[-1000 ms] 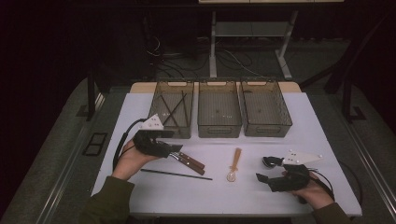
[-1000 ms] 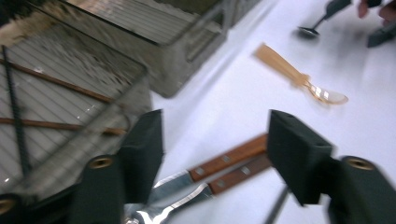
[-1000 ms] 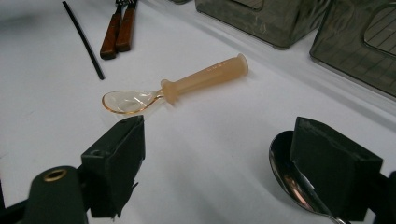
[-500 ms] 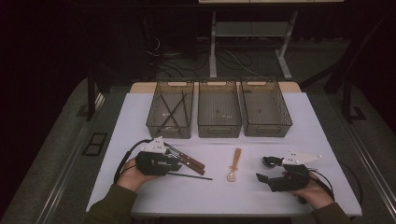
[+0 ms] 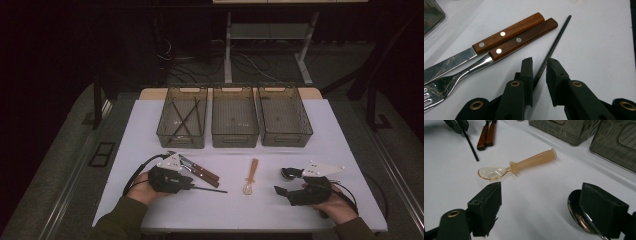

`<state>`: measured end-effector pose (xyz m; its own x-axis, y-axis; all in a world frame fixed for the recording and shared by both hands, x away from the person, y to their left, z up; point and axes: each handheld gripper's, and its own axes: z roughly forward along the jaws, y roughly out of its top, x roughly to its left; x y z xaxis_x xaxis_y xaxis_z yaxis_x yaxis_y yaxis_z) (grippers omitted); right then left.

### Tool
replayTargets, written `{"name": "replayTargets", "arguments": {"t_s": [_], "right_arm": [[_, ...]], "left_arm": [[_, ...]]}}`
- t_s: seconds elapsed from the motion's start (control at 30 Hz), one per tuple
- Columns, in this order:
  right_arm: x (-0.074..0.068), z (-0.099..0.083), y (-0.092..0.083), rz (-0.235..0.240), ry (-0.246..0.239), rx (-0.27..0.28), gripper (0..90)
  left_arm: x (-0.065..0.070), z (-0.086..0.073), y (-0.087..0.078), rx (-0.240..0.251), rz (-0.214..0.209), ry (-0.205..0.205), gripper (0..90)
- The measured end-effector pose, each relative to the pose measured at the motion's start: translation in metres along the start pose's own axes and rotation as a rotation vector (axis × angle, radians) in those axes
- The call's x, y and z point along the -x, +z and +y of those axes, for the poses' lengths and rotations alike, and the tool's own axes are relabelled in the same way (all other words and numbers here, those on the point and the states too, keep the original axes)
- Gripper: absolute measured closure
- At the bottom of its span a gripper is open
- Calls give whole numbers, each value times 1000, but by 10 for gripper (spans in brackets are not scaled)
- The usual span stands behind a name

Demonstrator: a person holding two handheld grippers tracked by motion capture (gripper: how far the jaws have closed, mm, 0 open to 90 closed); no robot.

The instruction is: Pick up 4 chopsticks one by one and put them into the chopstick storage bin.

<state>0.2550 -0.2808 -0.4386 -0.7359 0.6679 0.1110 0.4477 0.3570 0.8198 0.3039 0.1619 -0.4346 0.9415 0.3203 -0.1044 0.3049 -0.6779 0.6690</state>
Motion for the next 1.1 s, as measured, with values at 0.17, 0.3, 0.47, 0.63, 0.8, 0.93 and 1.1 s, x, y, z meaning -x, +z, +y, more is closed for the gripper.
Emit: {"name": "replayTargets", "arguments": {"t_s": [0.17, 0.3, 0.47, 0.63, 0.8, 0.93, 1.1], "right_arm": [[0, 0, 0, 0, 0, -1, 180], [0, 0, 0, 0, -1, -1, 180], [0, 0, 0, 2, 1, -3, 180], [0, 0, 1, 1, 1, -5, 180], [1, 0, 0, -1, 3, -4, 180], [1, 0, 1, 0, 4, -5, 180], [1, 0, 0, -1, 4, -2, 180]], "left_arm": [[-1, -4, 4, -23, -5, 2, 753], [-3, -6, 4, -16, -17, 10, 774], [-2, -7, 5, -13, -7, 40, 794], [-2, -8, 4, -14, -27, 56, 815], [3, -8, 4, -22, -63, 81, 846], [6, -7, 5, -30, -68, 104, 854], [8, -6, 5, -33, -68, 112, 855]]}}
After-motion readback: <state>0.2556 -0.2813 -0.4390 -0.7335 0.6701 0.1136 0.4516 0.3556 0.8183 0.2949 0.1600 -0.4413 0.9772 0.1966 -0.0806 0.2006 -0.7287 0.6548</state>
